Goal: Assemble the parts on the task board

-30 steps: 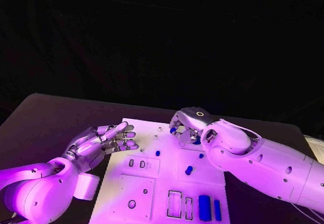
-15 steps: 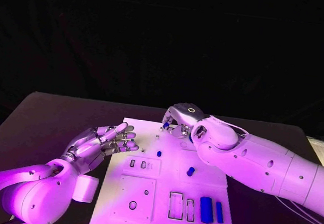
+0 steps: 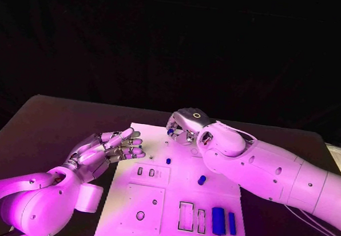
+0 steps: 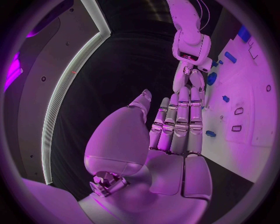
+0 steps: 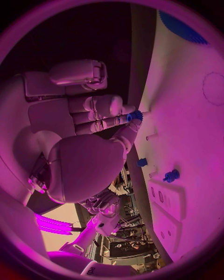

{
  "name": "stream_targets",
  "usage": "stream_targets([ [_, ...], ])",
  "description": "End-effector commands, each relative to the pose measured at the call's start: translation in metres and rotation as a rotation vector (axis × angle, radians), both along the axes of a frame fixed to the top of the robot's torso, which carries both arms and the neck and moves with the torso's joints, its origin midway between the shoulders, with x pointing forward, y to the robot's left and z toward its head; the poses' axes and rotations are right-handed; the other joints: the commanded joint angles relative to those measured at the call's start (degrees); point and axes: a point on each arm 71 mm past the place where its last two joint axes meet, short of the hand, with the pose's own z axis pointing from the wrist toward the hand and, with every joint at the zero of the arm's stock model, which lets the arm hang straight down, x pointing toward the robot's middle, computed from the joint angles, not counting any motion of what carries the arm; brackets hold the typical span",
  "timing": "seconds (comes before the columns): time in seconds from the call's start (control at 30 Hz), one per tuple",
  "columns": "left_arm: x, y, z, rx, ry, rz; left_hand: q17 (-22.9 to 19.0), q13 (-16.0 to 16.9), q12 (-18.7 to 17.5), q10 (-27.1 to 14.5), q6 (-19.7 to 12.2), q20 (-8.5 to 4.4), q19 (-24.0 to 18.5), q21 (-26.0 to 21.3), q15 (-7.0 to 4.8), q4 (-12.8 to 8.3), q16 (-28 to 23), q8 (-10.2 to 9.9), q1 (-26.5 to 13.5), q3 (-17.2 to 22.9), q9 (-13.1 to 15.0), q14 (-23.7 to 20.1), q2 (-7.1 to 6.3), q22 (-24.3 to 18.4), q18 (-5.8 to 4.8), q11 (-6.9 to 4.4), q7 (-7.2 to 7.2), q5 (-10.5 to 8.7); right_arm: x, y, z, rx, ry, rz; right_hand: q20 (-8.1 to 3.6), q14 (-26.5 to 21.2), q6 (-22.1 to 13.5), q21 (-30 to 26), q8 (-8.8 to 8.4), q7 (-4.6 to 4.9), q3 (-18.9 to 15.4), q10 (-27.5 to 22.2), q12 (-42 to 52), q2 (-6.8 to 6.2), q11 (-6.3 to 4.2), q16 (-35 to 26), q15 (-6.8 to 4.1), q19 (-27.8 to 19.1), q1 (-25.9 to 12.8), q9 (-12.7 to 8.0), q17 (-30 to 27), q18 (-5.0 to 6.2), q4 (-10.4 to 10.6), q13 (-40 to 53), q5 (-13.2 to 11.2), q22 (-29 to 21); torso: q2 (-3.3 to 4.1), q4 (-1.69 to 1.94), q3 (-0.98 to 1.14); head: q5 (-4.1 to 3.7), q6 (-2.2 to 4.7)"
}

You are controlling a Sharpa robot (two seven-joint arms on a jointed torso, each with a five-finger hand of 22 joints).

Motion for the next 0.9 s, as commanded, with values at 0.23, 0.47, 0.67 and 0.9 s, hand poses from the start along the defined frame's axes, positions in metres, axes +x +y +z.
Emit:
stream_targets([
  [0.23,-0.0006,-0.0012,0.0022,-0.015,-0.010,-0.016,0.1,-0.1,-0.4,-0.4,-0.1,-0.04,-0.4,-0.3,0.12,-0.2,-0.1,-0.2,-0.3,-0.1,-0.1,-0.3,0.09,-0.1,0.07,0.02,0.17,-0.19,0.0010,0.0004,-0.0044,-0.040,0.019,0.002,-0.38,0.5,0.2,0.1,0.13,0.14,0.0,0.9,0.4,0.35,-0.89,0.1,-0.18,2.6,0.5,0.0,-0.3,-0.71,0.4,0.1,-0.4,8.6,0.13,0.02,-0.02,0.13,-0.17],
  [0.47,-0.0009,-0.0012,0.0025,-0.016,-0.010,-0.017,0.1,-0.1,-0.4,-0.5,-0.1,0.00,-0.5,-0.3,0.16,-0.2,-0.2,-0.3,-0.3,-0.1,-0.1,-0.4,0.11,-0.1,0.07,0.06,0.21,-0.20,0.0022,-0.0011,-0.0046,-0.052,0.012,-0.017,-0.27,0.2,-0.3,-0.2,-0.25,0.29,0.1,0.1,0.2,0.03,-0.70,-0.5,-0.03,2.3,0.2,0.1,-1.3,-0.58,0.6,0.0,-0.7,8.0,0.18,0.11,-0.06,0.04,-0.24],
  [0.67,-0.0007,-0.0002,0.0023,-0.015,-0.010,-0.016,0.1,-0.1,-0.4,-0.5,-0.1,0.00,-0.5,-0.3,0.16,-0.2,-0.2,-0.3,-0.3,-0.1,-0.1,-0.4,0.11,-0.1,0.07,0.06,0.21,-0.20,0.0017,-0.0035,-0.0038,-0.057,-0.002,-0.026,-0.26,0.2,-0.3,-0.1,-0.26,0.29,0.1,0.1,0.2,-0.02,-0.70,-0.5,-0.03,2.3,0.2,0.1,-1.2,-0.59,0.6,0.0,-0.8,8.1,0.23,0.02,0.00,0.02,-0.21],
  [0.9,0.0000,0.0010,0.0019,-0.017,-0.006,-0.012,0.1,-0.1,-0.4,-0.5,-0.1,0.00,-0.5,-0.3,0.16,-0.2,-0.2,-0.3,-0.3,-0.1,-0.1,-0.4,0.11,-0.1,0.07,0.06,0.21,-0.20,-0.0011,-0.0039,-0.0022,-0.047,-0.021,-0.019,-0.23,0.1,-0.3,-0.1,-0.31,0.29,0.1,0.1,0.3,-0.37,-0.69,-0.5,-0.01,2.3,0.1,0.2,-1.3,-0.58,0.6,0.0,-0.9,8.0,0.30,0.04,0.01,0.09,-0.22],
])
